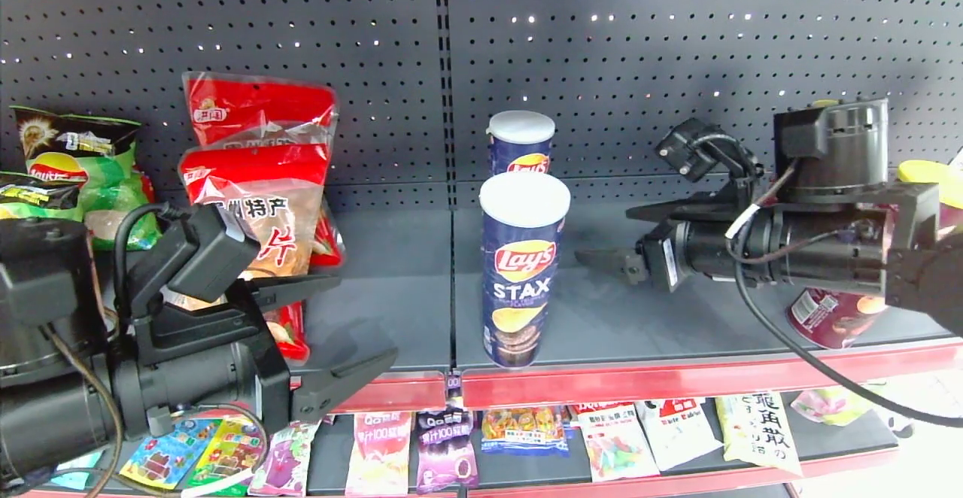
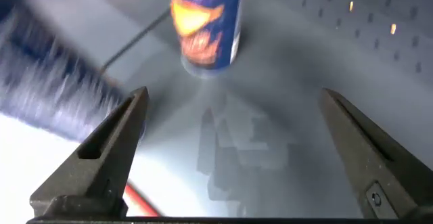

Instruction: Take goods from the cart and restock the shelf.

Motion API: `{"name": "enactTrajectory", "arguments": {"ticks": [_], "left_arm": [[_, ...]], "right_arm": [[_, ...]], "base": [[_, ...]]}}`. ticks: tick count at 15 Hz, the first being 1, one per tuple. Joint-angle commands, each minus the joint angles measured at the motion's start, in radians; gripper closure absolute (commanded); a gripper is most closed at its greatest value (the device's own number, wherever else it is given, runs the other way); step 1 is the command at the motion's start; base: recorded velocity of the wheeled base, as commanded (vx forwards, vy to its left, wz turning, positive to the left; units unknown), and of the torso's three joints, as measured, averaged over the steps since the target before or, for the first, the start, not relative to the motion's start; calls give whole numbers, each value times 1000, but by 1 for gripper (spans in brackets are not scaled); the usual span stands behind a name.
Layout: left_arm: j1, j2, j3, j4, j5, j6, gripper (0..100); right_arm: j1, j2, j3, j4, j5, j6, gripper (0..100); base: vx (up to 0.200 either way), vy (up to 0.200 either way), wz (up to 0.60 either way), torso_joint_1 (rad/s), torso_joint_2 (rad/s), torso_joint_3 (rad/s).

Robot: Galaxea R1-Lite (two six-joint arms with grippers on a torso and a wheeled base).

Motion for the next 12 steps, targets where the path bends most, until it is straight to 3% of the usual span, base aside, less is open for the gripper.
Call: {"name": "enactTrajectory", "arguments": {"ticks": [1, 4, 7, 12], "left_arm": [[0, 46, -8, -2, 10, 3, 0], [0, 109, -8, -2, 11, 35, 0], [-1, 204, -47, -3, 28, 78, 0], [-38, 331, -172, -2, 56, 81, 0]], "right_arm": [[10, -209, 204, -3, 0, -1, 0], [10, -424, 388, -1, 5, -1, 0], [6, -608, 491, -1, 5, 1, 0], [-72, -790, 514, 9, -3, 4, 0]], "base": [[0, 0, 0, 0, 0, 0], [0, 0, 0, 0, 0, 0], [0, 0, 0, 0, 0, 0], [0, 0, 0, 0, 0, 0]]}}
